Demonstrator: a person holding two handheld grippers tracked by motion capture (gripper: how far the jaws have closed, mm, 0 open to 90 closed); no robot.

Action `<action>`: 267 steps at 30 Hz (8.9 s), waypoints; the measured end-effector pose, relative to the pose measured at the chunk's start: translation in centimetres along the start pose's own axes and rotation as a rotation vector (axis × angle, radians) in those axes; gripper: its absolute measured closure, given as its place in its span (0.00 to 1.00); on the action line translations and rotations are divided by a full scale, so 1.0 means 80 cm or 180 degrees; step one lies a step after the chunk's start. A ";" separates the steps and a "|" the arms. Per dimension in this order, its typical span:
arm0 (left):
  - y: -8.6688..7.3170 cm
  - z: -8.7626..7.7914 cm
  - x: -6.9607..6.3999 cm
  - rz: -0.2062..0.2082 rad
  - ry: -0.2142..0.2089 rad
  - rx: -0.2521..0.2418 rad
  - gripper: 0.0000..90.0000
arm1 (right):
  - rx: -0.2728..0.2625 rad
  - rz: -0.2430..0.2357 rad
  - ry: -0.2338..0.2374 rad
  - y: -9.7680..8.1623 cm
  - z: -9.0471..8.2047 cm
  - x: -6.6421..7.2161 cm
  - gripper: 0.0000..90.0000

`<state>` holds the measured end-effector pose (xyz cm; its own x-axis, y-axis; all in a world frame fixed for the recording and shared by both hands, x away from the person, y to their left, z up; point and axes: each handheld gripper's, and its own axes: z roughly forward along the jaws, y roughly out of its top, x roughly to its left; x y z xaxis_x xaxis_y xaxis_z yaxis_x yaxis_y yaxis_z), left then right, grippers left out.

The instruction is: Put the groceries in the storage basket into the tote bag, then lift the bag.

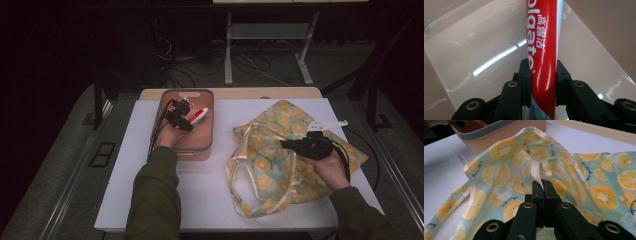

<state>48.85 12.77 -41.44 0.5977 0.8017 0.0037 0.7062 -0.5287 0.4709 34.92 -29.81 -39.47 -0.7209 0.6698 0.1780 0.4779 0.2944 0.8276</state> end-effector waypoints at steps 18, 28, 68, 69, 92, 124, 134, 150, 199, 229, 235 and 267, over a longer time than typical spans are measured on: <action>0.015 -0.086 -0.013 0.0109 -0.0394 -0.0590 0.82 | -0.0002 0.0005 -0.0003 0.000 0.000 0.000 0.99; -0.001 -0.141 -0.066 0.0575 -0.0746 -0.0823 0.82 | -0.0008 -0.0002 -0.0012 0.001 0.000 0.000 0.99; -0.020 -0.001 -0.293 0.1344 -0.1153 -0.0043 0.82 | -0.0037 -0.0021 -0.0014 0.001 -0.001 0.002 0.99; -0.020 0.002 -0.294 0.1339 -0.1143 -0.0044 0.81 | -0.0037 -0.0019 -0.0014 0.001 -0.001 0.002 0.99; -0.092 -0.071 -0.237 0.1081 -0.1360 -0.0768 0.31 | -0.0021 -0.0026 -0.0017 0.000 -0.002 0.003 0.99; -0.117 -0.052 -0.224 0.1402 -0.1036 -0.0835 0.99 | 0.0019 -0.0046 -0.0029 0.000 0.003 0.007 0.99; -0.062 -0.033 -0.273 0.1476 -0.1107 -0.0896 0.99 | -0.0038 -0.0098 0.0008 0.004 0.002 0.012 0.99; 0.016 0.030 -0.317 0.1163 -0.1195 -0.0960 0.95 | -0.0143 -0.0172 0.0117 0.010 -0.004 0.023 0.99; -0.062 -0.025 -0.213 0.0522 -0.0764 -0.1020 0.99 | 0.0660 -0.0547 0.0537 -0.045 0.029 0.118 0.56; -0.080 -0.064 -0.185 0.0180 -0.1080 -0.1435 0.99 | 0.0467 -0.0731 -0.0197 -0.052 0.000 0.092 0.99; -0.071 -0.085 -0.192 0.0253 -0.1070 -0.1655 0.99 | 0.0117 -0.0699 -0.0369 -0.028 -0.015 0.074 0.99; 0.021 -0.043 -0.225 0.0061 -0.0880 -0.1797 0.99 | -0.0086 -0.0126 -0.0885 0.011 -0.016 -0.037 0.99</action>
<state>37.97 -1.60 -37.69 0.7377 0.6518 -0.1761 0.4302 -0.2528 0.8666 36.84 -32.40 -38.58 -0.5715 0.8206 -0.0046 0.4359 0.3083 0.8456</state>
